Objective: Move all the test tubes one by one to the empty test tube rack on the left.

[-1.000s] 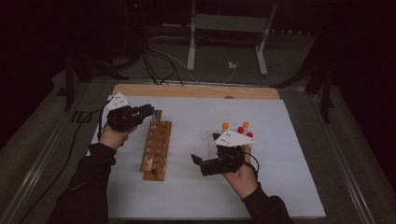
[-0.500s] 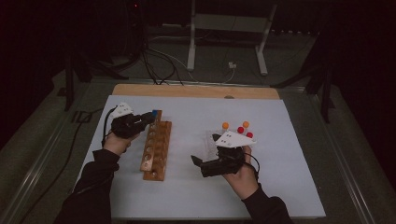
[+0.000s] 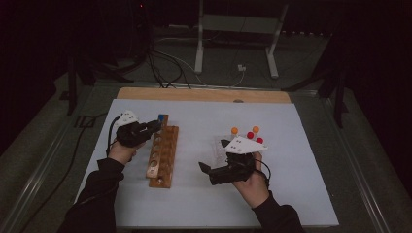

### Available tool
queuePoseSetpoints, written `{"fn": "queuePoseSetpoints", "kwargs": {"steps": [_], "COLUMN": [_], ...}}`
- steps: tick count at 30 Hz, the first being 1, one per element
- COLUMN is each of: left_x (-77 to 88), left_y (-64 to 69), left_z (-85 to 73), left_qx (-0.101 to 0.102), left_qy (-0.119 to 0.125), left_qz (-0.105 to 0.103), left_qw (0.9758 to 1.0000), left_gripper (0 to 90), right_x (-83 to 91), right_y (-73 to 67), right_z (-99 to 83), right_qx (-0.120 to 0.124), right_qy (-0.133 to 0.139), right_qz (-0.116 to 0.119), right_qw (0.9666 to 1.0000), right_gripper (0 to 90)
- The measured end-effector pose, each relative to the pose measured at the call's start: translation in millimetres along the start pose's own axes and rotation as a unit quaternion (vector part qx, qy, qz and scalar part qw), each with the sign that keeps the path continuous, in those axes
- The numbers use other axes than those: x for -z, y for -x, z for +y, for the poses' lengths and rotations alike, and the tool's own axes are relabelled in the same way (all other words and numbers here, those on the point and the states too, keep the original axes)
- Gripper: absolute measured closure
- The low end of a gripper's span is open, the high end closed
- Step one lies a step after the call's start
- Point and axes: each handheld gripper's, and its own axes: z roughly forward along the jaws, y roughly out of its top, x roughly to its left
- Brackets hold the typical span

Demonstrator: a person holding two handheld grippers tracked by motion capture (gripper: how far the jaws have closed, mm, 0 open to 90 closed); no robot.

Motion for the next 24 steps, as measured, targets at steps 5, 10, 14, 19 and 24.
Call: {"fn": "queuePoseSetpoints", "kwargs": {"steps": [5,10,14,19,24], "left_x": [-0.6,-0.9,0.1,9.9,23.2], "left_y": [0.6,1.0,0.2,-0.3,3.7], "left_z": [-0.4,0.9,1.0,4.6,12.6], "left_qx": [-0.001,-0.005,-0.005,0.008,0.011], "left_qy": [0.002,-0.003,-0.005,0.011,0.015], "left_qz": [0.000,0.000,0.003,-0.009,-0.019], "left_qw": [1.0000,1.0000,1.0000,0.9999,0.9997], "left_gripper": [76.6,76.6,73.7,57.2,33.7], "right_x": [1.4,1.7,2.8,7.4,17.9], "right_y": [0.2,0.0,0.1,1.1,6.7], "right_z": [0.7,0.9,1.4,4.1,9.8], "right_qx": [0.001,0.001,0.001,0.002,0.000], "right_qy": [0.003,0.002,0.004,0.011,0.023], "right_qz": [0.000,0.000,0.001,-0.001,-0.008], "right_qw": [1.0000,1.0000,1.0000,0.9999,0.9997], "right_gripper": [1.6,1.6,1.6,1.6,1.6]}}
